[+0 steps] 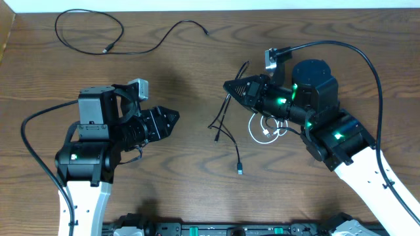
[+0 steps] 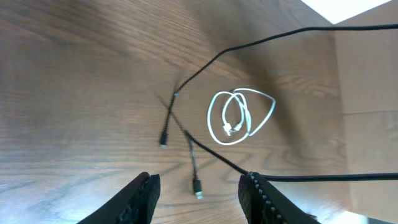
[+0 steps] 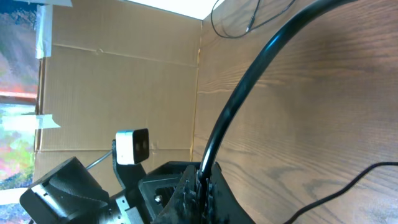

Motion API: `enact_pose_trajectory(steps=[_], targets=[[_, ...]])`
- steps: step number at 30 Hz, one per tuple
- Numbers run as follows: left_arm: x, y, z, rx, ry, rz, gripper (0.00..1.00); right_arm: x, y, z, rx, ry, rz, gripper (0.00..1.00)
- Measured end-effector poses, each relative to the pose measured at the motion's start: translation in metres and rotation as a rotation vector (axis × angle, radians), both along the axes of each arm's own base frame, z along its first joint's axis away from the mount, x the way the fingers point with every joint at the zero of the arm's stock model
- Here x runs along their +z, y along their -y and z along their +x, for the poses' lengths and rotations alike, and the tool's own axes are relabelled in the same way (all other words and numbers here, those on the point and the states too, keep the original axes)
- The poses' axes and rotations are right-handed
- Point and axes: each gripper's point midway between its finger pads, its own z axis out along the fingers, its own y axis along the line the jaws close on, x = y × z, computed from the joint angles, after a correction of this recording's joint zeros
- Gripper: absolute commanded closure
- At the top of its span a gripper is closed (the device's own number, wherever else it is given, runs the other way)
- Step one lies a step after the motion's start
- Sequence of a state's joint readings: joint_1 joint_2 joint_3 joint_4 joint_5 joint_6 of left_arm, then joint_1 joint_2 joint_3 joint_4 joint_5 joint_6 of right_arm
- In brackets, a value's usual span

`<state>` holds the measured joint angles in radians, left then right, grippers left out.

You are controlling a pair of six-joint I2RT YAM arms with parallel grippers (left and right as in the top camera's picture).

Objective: Untangle cables

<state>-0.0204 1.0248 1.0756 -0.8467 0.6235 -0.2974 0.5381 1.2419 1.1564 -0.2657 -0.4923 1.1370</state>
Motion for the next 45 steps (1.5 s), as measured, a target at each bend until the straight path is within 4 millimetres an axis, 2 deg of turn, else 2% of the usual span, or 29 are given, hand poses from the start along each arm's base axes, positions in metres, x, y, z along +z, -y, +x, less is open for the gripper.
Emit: enact_pose_trajectory(steps=[3,8,15,21,24,27,29,31,39,45], targets=[[-0.001,-0.003,0.001,0.004,0.008,0.024,0.4,-0.001,0.0,0.0,-0.003,-0.004,-0.003,0.99],[-0.004,-0.002,-0.003,-0.009,-0.006,0.029,0.4,-0.001,0.0,0.0,-0.002,-0.006,-0.004,0.98],[0.0,0.023,-0.016,-0.213,0.073,0.053,0.4,-0.001,0.0,-0.001,0.006,-0.007,-0.002,0.99],[0.01,0.033,-0.01,-0.273,0.162,0.063,0.4,-0.006,0.001,-0.003,0.008,-0.028,-0.013,0.98],[0.024,0.039,-0.002,-0.293,0.241,0.039,0.4,-0.016,0.003,-0.007,0.008,-0.067,-0.036,0.99],[0.054,0.051,0.008,-0.331,0.377,-0.033,0.4,-0.021,0.004,-0.009,0.008,-0.084,-0.051,0.98],[0.071,0.057,0.008,-0.352,0.432,-0.077,0.4,-0.022,0.004,-0.009,0.006,-0.087,-0.056,0.98],[0.077,0.06,0.002,-0.365,0.437,-0.108,0.4,-0.022,0.004,-0.009,0.007,-0.085,-0.057,0.98],[0.062,0.062,-0.01,-0.372,0.319,-0.15,0.4,-0.022,0.005,-0.009,0.008,-0.083,-0.059,0.98],[0.058,0.062,-0.011,-0.382,0.309,-0.14,0.4,-0.023,0.005,-0.009,0.008,-0.086,-0.061,0.98]])
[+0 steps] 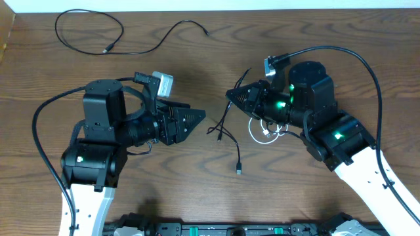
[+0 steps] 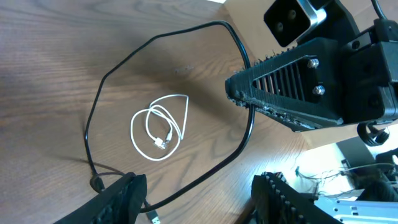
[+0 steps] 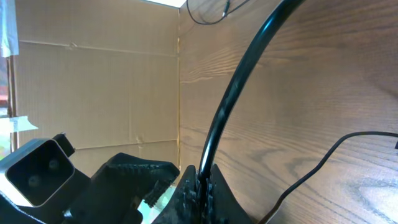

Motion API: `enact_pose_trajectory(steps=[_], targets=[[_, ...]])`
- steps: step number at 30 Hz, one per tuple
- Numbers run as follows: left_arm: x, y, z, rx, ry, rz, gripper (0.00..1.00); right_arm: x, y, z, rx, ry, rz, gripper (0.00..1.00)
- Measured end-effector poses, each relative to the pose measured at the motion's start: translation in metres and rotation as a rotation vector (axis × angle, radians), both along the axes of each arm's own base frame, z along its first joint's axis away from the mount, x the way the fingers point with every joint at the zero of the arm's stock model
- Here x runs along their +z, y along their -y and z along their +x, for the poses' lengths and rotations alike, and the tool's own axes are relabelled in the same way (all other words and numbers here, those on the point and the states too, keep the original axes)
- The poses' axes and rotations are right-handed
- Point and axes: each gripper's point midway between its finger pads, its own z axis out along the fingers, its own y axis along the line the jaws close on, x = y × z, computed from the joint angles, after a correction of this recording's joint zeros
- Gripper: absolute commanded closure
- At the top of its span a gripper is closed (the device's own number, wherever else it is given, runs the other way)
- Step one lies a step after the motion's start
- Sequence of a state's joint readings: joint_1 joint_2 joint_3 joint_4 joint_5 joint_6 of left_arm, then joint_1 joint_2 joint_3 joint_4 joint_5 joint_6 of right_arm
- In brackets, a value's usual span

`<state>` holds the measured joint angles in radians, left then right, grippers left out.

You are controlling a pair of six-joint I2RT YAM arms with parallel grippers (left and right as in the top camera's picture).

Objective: Untangle cables

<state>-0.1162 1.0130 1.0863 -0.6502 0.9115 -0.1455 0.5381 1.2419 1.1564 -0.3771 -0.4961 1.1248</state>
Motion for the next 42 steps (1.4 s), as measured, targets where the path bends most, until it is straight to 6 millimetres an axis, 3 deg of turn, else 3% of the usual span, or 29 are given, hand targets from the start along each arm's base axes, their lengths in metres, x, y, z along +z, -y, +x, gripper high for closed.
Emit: enact_pose_trajectory(steps=[8,22,25,26,28,42], targets=[[-0.029,-0.02,0.003,0.109,-0.076,0.134,0.4,0.0,0.0,0.0,0.0,-0.001,-0.001,0.98],[-0.055,-0.054,0.013,0.286,-0.12,0.313,0.4,-0.001,0.002,0.003,-0.018,0.004,-0.009,0.98],[-0.058,-0.061,0.015,0.32,-0.126,0.338,0.39,-0.001,0.002,0.003,-0.02,0.004,-0.009,0.99],[-0.059,-0.062,0.015,0.33,-0.126,0.345,0.32,-0.001,0.002,0.003,-0.02,0.004,-0.01,0.98],[-0.059,-0.064,0.016,0.34,-0.127,0.352,0.28,-0.001,0.002,0.003,-0.02,0.005,-0.01,0.98],[-0.06,-0.067,0.017,0.353,-0.127,0.363,0.28,-0.001,0.002,0.003,-0.022,0.005,-0.01,0.98]])
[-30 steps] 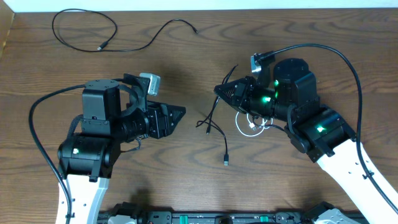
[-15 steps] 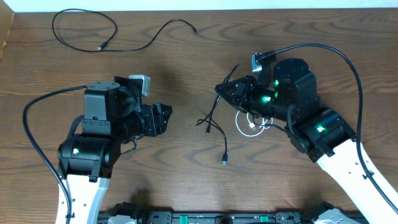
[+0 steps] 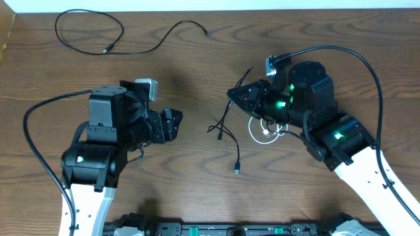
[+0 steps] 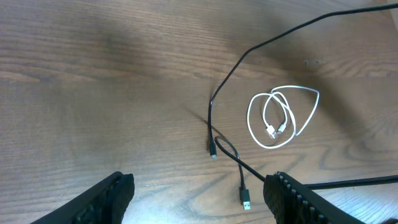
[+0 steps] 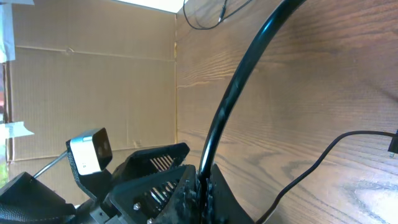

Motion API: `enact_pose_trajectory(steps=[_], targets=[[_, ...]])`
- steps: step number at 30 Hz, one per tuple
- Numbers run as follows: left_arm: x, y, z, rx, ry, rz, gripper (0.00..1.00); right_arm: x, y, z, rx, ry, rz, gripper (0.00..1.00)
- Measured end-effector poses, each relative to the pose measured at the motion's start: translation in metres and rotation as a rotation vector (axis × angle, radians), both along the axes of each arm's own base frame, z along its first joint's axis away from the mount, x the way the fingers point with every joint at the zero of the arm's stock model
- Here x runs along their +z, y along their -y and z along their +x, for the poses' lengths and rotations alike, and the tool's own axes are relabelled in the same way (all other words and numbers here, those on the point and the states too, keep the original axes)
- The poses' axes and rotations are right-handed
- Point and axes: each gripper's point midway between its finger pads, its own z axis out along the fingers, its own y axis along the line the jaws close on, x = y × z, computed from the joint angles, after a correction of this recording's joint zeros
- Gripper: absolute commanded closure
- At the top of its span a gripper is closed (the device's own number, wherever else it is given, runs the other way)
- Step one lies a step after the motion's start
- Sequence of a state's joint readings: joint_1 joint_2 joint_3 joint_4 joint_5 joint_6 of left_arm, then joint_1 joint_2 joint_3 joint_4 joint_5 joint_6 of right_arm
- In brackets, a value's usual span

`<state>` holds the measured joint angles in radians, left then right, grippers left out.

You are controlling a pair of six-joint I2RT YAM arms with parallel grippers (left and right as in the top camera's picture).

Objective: Untangle cables

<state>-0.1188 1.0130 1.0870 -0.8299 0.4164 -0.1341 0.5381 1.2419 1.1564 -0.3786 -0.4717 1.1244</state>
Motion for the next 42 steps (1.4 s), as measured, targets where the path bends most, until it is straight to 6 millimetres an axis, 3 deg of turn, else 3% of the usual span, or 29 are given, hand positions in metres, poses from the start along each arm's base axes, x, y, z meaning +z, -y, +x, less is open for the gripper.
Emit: enact_pose_trajectory(steps=[42], targets=[[-0.0037,0.0007,-0.0052,-0.005,-0.027,-0.003,0.27,0.0,0.0001,0.0002,-0.001,0.0,0.0,0.99]])
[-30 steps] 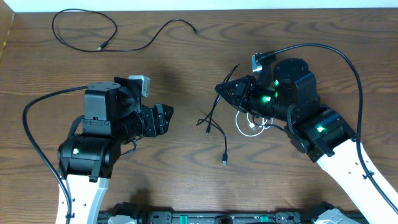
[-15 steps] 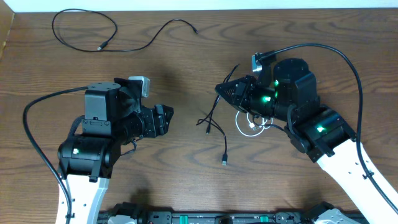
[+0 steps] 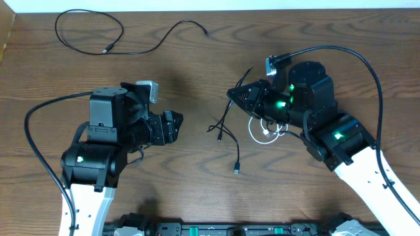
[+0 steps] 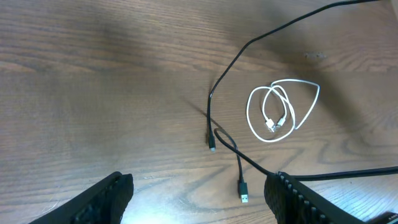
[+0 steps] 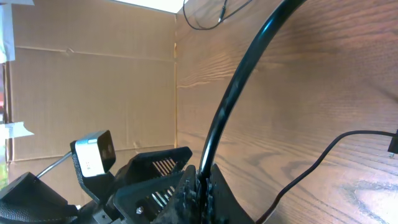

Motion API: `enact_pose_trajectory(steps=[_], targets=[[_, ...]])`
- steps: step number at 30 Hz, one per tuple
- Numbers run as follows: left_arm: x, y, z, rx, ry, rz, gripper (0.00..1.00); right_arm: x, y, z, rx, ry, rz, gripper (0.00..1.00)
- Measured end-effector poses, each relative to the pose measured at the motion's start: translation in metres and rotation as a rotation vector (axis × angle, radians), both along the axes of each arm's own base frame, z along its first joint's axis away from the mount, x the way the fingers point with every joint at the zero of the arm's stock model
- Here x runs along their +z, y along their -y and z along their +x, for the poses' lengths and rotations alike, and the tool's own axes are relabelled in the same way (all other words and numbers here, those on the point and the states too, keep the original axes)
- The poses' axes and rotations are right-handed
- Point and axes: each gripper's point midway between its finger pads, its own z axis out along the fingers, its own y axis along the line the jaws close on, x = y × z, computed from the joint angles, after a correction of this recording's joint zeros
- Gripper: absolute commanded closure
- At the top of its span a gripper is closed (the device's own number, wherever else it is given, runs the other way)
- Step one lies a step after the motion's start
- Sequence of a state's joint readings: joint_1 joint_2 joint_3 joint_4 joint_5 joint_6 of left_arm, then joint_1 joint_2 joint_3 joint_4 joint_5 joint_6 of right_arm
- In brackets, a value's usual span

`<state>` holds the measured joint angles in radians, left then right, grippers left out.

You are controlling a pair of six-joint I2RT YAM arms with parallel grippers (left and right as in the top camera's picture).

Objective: Untangle cables

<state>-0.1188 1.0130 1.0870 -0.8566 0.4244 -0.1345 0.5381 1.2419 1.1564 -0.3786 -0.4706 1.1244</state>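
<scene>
A thin black cable [image 3: 223, 124] lies tangled at the table's middle, its USB plug [image 3: 237, 170] nearest the front edge. Beside it lies a coiled white cable [image 3: 265, 129]. My right gripper [image 3: 235, 94] is shut on the black cable's upper run [image 5: 242, 93], which rises from between the jaws [image 5: 202, 182]. My left gripper [image 3: 172, 124] hovers left of the tangle, open and empty. Its fingers [image 4: 112, 194] frame the black cable [image 4: 214, 109], the plug [image 4: 242, 198] and the white coil [image 4: 283, 115].
A second, separate black cable [image 3: 92, 29] loops along the far left of the wooden table [image 3: 177, 183]. Cardboard walls [image 5: 93, 74] stand beyond the left edge. A thick black robot lead [image 3: 367, 65] arcs over the right arm.
Almost nothing has changed. My left wrist view has shifted very slightly over the tangle; both grippers hold the same places and states.
My left gripper first hovered left of the tangle with its jaws fairly close. Then it was stretched out near the right gripper's fingertips. Then it was back at the left with jaws wide, and stays there. My right gripper has stayed shut on the black cable throughout.
</scene>
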Motion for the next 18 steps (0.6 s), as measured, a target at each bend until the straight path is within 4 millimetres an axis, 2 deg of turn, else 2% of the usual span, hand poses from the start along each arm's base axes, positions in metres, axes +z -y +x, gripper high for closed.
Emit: enact_pose_trajectory(steps=[12,18], targets=[[-0.0009,0.0,-0.0012,0.0,-0.007,0.0,0.27,0.0,0.0,0.0,0.0,0.0,0.0,0.98],[0.003,0.008,-0.003,-0.034,-0.003,-0.04,0.26,0.0,0.0,0.0,0.0,-0.001,0.0,0.99]])
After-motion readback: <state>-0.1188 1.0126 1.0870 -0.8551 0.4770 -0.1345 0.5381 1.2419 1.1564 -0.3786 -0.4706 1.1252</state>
